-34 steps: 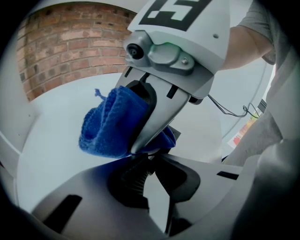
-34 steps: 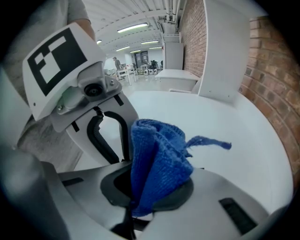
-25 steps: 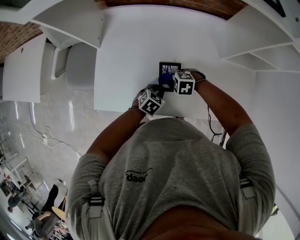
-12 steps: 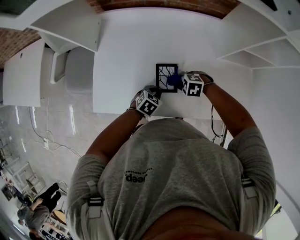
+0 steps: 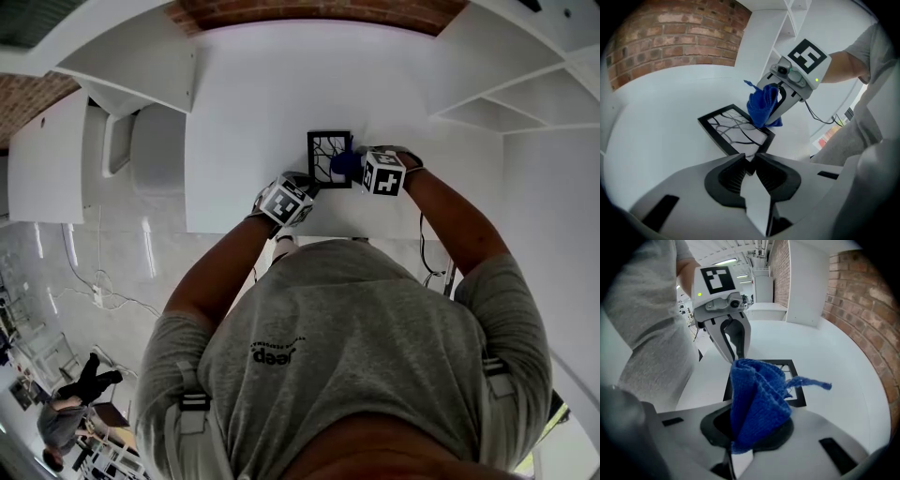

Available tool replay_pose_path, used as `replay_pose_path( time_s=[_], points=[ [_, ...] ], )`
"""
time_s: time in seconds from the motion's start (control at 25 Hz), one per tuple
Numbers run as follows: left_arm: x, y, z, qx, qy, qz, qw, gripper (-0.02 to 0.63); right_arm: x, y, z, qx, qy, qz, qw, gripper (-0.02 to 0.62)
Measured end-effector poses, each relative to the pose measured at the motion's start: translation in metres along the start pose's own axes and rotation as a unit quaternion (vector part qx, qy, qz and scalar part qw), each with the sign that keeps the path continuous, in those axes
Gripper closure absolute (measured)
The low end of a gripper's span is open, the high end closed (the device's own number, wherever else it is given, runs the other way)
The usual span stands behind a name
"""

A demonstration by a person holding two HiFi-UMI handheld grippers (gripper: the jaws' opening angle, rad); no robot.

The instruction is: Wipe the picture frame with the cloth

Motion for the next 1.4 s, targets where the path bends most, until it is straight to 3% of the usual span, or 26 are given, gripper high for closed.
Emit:
replay_pose_path(
  time_s=[0.24, 0.4, 0.48, 0.68, 0.96, 1.12, 1.4],
  points=[
    [0.047, -0.055, 0.008, -0.051, -0.042, -0.025, 0.9975, 0.525, -0.001, 0.001, -0.001, -0.005, 0.003, 0.003, 1.000, 0.537],
    [0.072, -0.069, -0.011, -0.016, -0.071, -0.076, 0.9944, 0.477, 0.000, 0.001, 0.000, -0.008, 0.003, 0.005, 1.000, 0.537],
    [0.082, -0.068, -0.017, 0.001, -0.081, -0.083, 0.9932, 0.472, 0.000, 0.001, 0.000, -0.010, 0.002, 0.007, 1.000, 0.537],
    [0.090, -0.066, -0.024, -0.003, -0.065, -0.026, 0.9975, 0.468, 0.001, 0.002, 0.000, -0.018, 0.006, 0.004, 1.000, 0.537],
    [0.093, -0.068, -0.023, -0.010, -0.060, 0.020, 0.9980, 0.453, -0.001, 0.002, 0.002, -0.023, 0.009, 0.009, 1.000, 0.537],
    [0.092, -0.068, -0.024, -0.007, -0.064, 0.011, 0.9978, 0.448, 0.004, -0.019, 0.003, -0.046, 0.018, 0.019, 0.999, 0.537],
    [0.091, -0.068, -0.029, -0.021, -0.062, 0.012, 0.9978, 0.448, 0.035, -0.074, -0.027, -0.066, -0.007, 0.083, 0.994, 0.537]
  ],
)
Point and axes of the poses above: the fingertips, and each gripper's own axes: z backward along the fingers, x to its left, y out of its underside, the point moved 3 cm from there along z, backward along the fingers, and after that the axes turned 2 degrees about z, right-handed, at the moved point
